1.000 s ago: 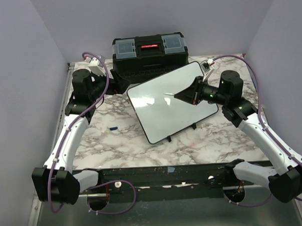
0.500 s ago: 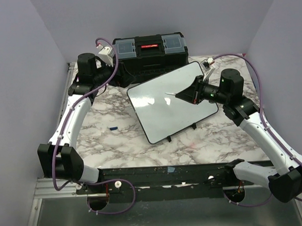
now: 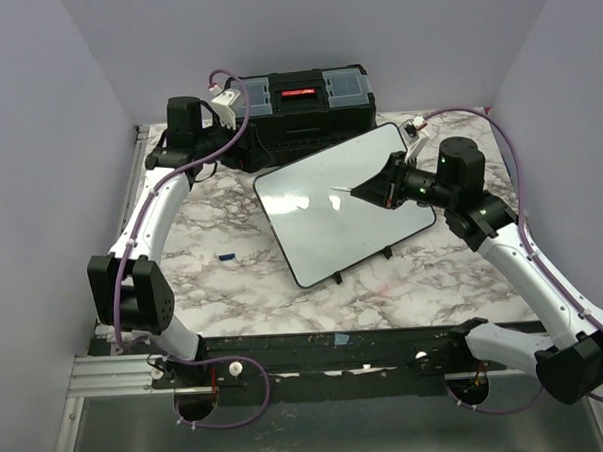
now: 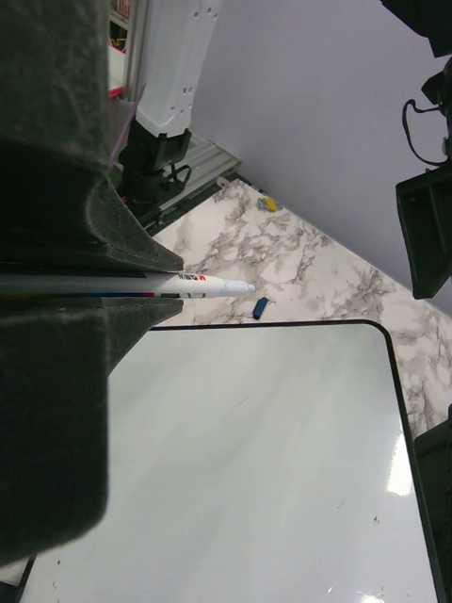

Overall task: Write a sentence on the whiteboard
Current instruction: Hold the whiteboard on the whiteboard stand, then write a sentence on the whiteboard stand.

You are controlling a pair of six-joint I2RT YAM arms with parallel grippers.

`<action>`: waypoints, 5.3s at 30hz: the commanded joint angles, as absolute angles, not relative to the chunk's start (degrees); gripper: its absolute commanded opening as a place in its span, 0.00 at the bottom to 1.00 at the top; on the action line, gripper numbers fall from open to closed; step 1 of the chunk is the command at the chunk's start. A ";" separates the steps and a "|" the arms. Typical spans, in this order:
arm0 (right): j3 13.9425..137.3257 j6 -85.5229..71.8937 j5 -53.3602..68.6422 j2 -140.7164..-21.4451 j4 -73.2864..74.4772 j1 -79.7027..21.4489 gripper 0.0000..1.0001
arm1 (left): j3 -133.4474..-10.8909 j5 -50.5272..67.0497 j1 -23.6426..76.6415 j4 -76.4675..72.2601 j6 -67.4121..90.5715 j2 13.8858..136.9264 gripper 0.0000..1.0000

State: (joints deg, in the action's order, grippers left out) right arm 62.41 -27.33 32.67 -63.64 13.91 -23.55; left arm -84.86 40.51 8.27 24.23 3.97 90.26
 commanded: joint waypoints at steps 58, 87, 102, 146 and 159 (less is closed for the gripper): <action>60.94 -26.79 30.94 -63.79 17.04 -23.64 0.01 | -103.05 60.58 11.07 40.12 -4.56 116.97 0.51; 60.04 -27.67 30.62 -61.75 17.48 -23.59 0.01 | -101.03 63.73 11.90 39.51 -5.49 115.43 0.06; 60.22 -28.16 33.56 -62.46 16.83 -23.70 0.01 | -93.35 59.08 11.90 32.56 -4.93 108.77 0.00; 75.06 -21.03 -21.63 -82.58 20.46 -58.36 0.01 | -89.65 56.93 11.95 27.65 -4.20 105.82 0.00; 75.30 -20.61 -25.23 -83.73 16.34 -58.47 0.01 | -89.76 57.03 11.95 27.51 -4.04 105.82 0.00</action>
